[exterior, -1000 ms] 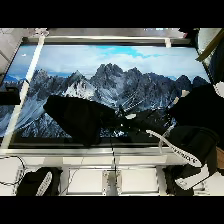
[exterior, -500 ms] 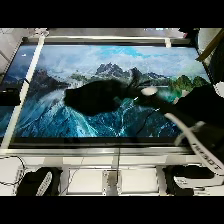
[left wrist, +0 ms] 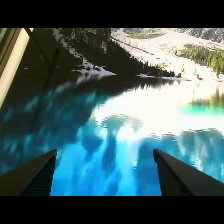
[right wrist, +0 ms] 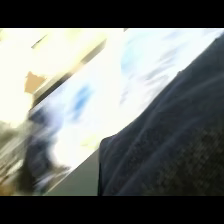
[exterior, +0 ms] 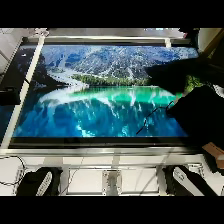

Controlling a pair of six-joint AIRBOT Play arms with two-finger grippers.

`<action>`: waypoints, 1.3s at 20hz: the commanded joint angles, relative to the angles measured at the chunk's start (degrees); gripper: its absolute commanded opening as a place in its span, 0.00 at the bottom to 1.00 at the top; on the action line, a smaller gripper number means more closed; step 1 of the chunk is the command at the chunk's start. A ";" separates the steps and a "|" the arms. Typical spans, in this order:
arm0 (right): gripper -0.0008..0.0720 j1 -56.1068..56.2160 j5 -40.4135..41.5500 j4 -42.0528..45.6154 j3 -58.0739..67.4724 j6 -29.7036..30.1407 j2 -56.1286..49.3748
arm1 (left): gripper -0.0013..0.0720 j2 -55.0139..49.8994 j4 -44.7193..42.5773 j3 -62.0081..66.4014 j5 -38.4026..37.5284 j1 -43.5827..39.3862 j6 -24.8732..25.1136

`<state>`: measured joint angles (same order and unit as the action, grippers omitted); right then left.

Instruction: Fold the clothes and pants, and hang the long-sleeved shirts on hangers.

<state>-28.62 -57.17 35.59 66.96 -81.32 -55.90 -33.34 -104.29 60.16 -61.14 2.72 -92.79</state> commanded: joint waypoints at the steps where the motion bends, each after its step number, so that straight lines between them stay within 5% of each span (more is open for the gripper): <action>1: 0.02 -22.62 -14.51 9.75 0.11 -2.01 7.93 | 0.96 0.02 -0.02 -0.02 0.02 -0.02 -1.36; 5: 0.02 -41.88 -21.24 13.49 0.09 -0.02 9.53 | 0.96 0.04 0.00 -0.02 0.00 -0.02 -1.36; 12: 0.02 -47.41 -21.27 50.23 -0.17 -2.95 8.66 | 0.96 0.04 0.00 -0.02 0.00 -0.02 -1.36; 16: 0.06 -47.41 -20.33 48.81 -0.20 -3.52 4.52 | 0.96 0.04 0.11 -0.02 0.00 -0.02 -1.42; 17: 0.34 -47.41 -21.29 48.92 -0.20 -3.52 3.56 | 0.95 0.04 0.55 -0.02 -0.02 -0.02 -1.55; 18: 0.79 -47.41 -22.03 49.18 -0.17 -3.54 2.84 | 0.96 0.04 1.09 -0.02 -0.02 -0.02 -1.55; 19: 0.97 -47.41 -22.58 49.99 0.11 -3.56 2.58 | 0.96 0.04 1.73 -0.02 -0.02 -0.02 -1.55; 23: 0.96 -47.41 -21.70 48.28 7.87 -7.30 2.54 | 0.96 -0.02 2.34 -0.02 0.00 -0.02 -1.55; 25: 0.93 -47.08 -19.56 33.81 12.07 -13.97 2.95 | 0.96 -0.13 2.36 -0.02 -0.02 -0.02 -1.55; 26: 0.73 -45.20 -18.53 22.34 12.41 -13.70 3.54 | 0.96 -0.22 2.36 -0.02 -0.09 -0.02 -1.57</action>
<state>-75.44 -78.00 77.01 75.53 -90.24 -52.86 -33.41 -102.17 60.16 -61.17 2.72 -94.35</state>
